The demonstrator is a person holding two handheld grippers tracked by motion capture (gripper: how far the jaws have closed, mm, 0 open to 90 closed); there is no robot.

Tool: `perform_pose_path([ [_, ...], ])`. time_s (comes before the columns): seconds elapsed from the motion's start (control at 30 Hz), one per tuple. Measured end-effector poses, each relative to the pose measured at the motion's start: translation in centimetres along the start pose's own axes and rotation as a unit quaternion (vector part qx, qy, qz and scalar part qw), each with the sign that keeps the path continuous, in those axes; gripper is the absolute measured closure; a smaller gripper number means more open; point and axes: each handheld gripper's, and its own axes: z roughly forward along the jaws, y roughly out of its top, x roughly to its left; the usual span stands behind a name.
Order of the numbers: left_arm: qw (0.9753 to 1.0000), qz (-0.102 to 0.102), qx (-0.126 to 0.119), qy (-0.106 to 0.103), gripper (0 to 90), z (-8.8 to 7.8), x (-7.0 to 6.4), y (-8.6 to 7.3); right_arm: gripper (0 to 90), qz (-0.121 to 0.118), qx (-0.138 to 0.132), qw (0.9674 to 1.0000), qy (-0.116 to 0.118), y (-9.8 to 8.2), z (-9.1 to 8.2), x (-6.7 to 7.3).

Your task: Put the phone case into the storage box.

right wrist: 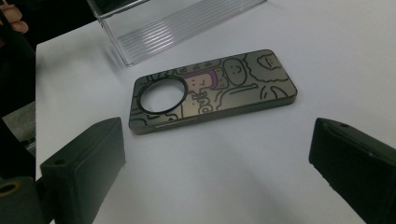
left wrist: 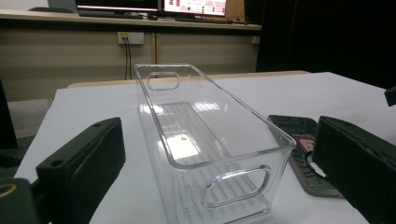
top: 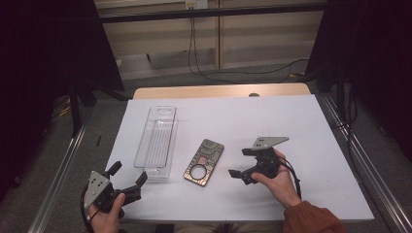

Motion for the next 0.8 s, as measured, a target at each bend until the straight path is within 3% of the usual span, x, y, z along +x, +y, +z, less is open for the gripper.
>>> perform_pose_path([
  [0.07, 1.0, -0.001, 0.001, 0.004, 2.8, 0.0, 0.0, 0.0, 7.2, 0.001, 0.003, 1.0, 0.007, 0.1, 0.3, -0.2],
  [0.37, 1.0, 0.001, 0.001, -0.002, 2.8, 0.2, 0.0, 0.0, 3.6, 0.011, 0.01, 0.9997, 0.022, 1.7, 2.0, -0.8],
  [0.8, 1.0, 0.001, 0.002, -0.003, 2.8, 0.3, 0.0, 0.0, 12.2, -0.004, 0.036, 0.9987, 0.035, 5.0, 4.2, -1.7],
])
